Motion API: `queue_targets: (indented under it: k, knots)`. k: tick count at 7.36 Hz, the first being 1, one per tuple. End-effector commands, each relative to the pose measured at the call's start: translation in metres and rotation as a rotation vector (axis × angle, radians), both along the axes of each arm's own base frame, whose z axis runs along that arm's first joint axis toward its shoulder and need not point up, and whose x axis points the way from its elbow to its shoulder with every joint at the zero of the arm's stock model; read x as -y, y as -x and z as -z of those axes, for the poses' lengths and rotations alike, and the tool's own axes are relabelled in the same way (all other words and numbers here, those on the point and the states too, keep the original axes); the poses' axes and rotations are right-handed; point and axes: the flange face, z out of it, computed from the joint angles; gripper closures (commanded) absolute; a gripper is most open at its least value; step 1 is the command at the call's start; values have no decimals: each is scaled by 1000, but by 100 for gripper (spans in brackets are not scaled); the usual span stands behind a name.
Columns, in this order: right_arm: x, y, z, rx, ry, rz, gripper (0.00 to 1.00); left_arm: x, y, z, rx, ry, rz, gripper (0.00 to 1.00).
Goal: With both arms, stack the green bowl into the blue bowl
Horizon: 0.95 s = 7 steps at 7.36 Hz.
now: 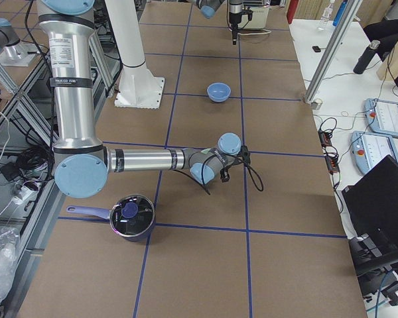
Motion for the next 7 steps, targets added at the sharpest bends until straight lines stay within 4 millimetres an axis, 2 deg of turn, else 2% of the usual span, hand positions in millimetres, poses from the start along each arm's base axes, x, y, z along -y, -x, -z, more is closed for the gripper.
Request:
queue_targets:
  k: [1,2,5,6,7]
  knots:
    - [-6,13,1,1,-34,12,18,0,0,-2,2,3,0,3]
    - [-8,13,1,2,-35,13,32,0,-1,-3,3,4,-1,3]
    - [-12,10,5,14,-48,24,34,1,-2,-5,7,7,0,3]
    - [-13,10,5,13,-48,25,46,1,-2,-6,8,9,0,3]
    - [-15,8,2,11,-46,24,65,1,-3,-6,10,9,-1,3]
